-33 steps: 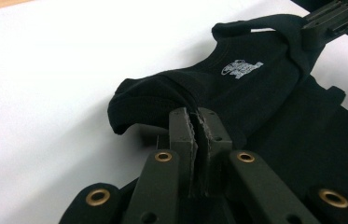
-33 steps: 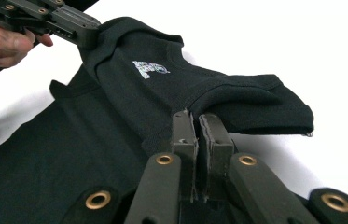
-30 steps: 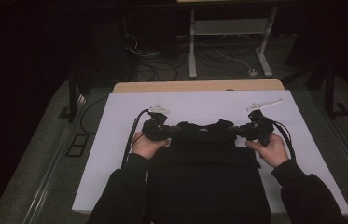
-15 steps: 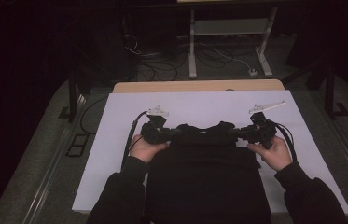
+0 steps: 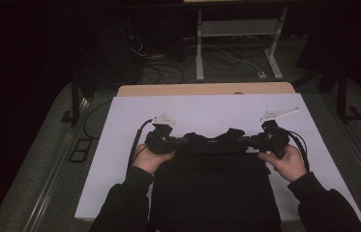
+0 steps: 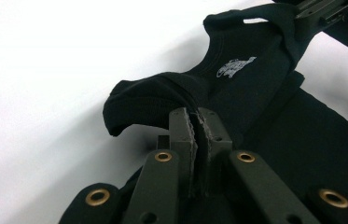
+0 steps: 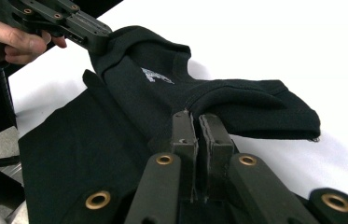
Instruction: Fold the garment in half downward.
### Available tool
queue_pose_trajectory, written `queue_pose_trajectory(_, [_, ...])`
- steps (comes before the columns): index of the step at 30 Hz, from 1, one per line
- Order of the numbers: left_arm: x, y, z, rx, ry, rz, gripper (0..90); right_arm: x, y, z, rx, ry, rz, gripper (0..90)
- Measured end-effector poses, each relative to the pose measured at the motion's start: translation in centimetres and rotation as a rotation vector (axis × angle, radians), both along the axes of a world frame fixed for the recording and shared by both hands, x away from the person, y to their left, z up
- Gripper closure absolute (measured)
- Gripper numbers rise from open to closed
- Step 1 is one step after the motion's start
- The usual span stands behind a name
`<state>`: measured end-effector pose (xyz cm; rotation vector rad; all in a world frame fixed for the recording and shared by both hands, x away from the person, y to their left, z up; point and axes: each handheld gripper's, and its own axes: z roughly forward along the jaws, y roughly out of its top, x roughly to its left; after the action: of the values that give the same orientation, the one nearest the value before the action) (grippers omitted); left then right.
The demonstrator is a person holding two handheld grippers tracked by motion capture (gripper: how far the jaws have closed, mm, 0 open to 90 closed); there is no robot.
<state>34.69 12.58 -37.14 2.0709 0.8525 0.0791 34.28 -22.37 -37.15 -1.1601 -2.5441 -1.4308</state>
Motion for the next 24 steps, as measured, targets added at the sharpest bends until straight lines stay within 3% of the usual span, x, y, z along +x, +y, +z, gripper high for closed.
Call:
queue_pose_trajectory(13, [-1.3,-0.1,-0.9,0.024,0.032,-0.013,84.1,-1.3,0.7,-0.5,-0.024,0.010,0.033,84.3])
queue_pose_trajectory(24, [-2.4,0.2,-1.7,0.050,0.047,-0.044,84.0,-2.3,1.0,-1.1,-0.044,0.045,0.069,84.2])
